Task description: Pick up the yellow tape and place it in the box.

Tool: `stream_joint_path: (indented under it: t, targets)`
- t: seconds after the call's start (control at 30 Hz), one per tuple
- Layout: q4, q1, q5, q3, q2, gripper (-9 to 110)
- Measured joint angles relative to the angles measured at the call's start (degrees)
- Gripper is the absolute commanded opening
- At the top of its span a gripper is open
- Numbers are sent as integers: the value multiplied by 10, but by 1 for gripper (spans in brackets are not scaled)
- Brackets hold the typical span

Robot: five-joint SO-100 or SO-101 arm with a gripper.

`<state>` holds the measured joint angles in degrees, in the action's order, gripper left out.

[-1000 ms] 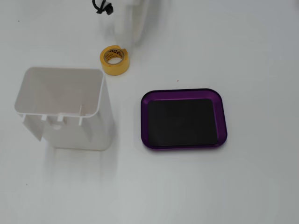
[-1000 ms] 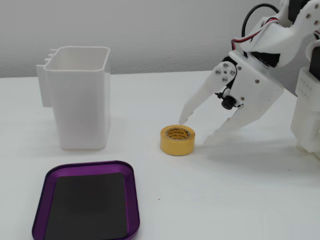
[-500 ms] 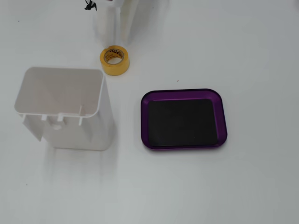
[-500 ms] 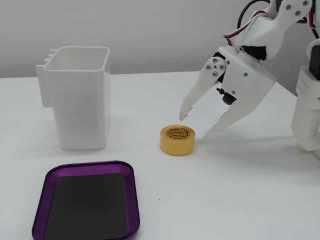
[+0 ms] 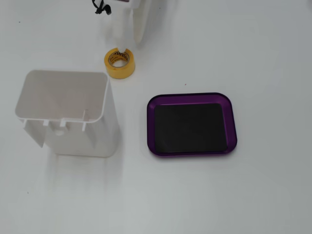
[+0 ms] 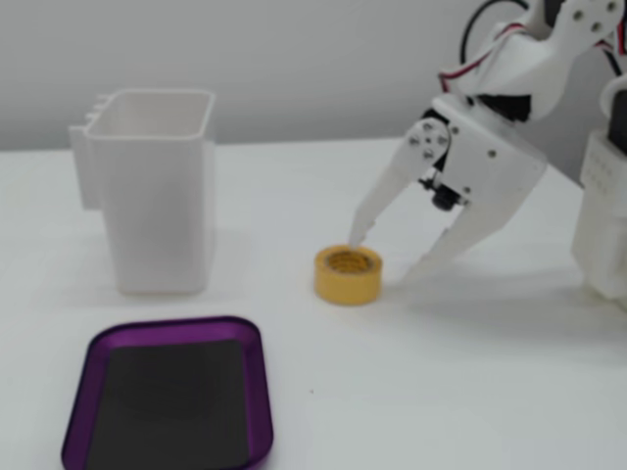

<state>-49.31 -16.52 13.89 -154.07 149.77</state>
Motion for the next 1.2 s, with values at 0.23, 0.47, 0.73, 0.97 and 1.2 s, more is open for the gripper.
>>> stream_joint_path:
  t: [0.23, 0.47, 0.73, 0.97, 1.2]
  targets:
    - [0, 3, -4, 0, 0, 16]
    - [10, 1, -4, -22, -1, 16]
    - [41, 2, -4, -53, -3, 16]
    - [68, 2, -4, -53, -42, 16]
    - [75, -1, -4, -29, -163, 0]
